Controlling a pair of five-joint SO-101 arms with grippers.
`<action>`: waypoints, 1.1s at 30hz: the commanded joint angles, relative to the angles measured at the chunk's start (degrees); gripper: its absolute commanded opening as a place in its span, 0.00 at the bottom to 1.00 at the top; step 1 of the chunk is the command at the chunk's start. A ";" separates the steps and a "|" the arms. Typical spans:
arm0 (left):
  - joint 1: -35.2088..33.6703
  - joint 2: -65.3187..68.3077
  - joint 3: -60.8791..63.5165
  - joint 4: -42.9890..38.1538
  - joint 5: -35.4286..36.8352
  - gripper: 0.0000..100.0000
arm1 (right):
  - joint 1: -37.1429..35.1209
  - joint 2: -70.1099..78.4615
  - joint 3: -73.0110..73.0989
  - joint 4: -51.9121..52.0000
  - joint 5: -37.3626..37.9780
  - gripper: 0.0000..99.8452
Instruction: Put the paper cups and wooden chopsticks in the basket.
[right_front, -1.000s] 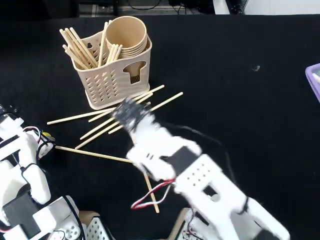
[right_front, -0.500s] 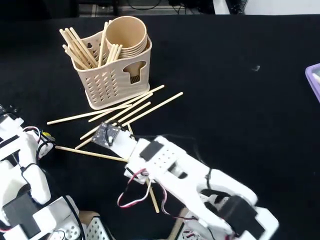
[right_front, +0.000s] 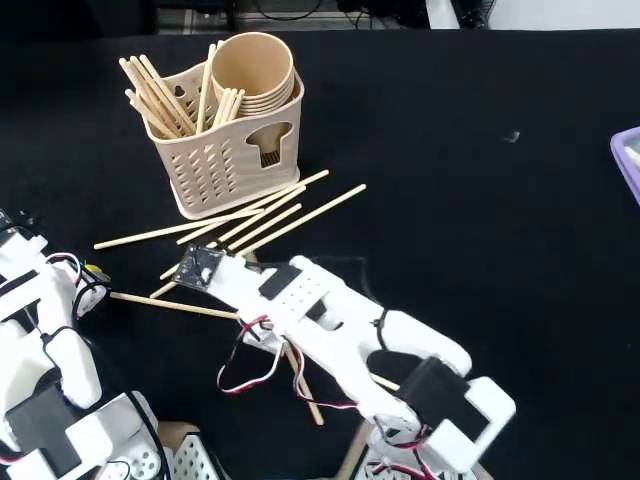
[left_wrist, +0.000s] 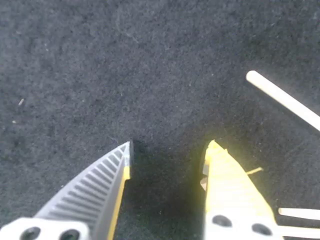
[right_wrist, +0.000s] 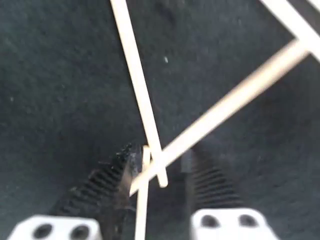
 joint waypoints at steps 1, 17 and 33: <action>-0.84 0.09 -1.71 -0.53 -0.53 0.24 | -0.53 -2.24 -1.10 0.62 -0.35 0.01; -0.84 0.09 -1.71 -0.53 -0.53 0.24 | 7.38 -28.70 6.20 4.57 0.09 0.01; -0.84 0.09 -1.71 -0.53 -0.53 0.24 | 11.43 -51.91 -0.22 8.53 -5.98 0.01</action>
